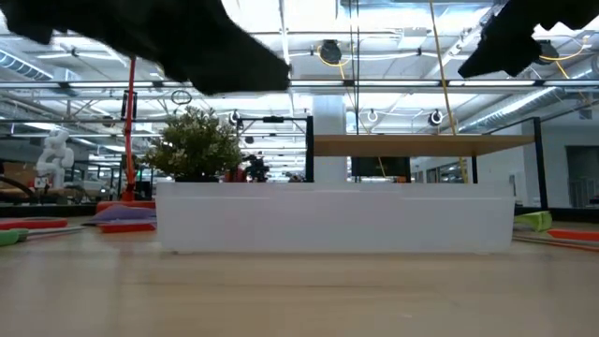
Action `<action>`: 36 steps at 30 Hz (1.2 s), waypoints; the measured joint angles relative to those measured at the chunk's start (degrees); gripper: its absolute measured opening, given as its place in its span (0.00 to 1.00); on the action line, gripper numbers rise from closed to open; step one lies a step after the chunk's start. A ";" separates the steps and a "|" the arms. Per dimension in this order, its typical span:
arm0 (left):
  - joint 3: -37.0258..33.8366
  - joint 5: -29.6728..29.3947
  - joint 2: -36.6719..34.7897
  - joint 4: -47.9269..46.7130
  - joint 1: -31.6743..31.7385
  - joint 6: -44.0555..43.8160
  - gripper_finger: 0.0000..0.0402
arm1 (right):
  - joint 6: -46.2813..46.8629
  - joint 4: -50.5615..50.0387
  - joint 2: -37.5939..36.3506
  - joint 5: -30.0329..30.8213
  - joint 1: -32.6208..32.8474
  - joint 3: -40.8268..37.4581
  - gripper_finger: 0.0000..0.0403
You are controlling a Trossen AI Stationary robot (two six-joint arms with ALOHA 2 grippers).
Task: Pack school essentials
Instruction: Put the blue scissors into the pink supply box
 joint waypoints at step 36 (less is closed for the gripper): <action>-0.03 -3.23 -7.00 -12.99 -10.18 -7.89 0.41 | 56.11 -25.49 42.04 -6.43 21.49 36.78 0.62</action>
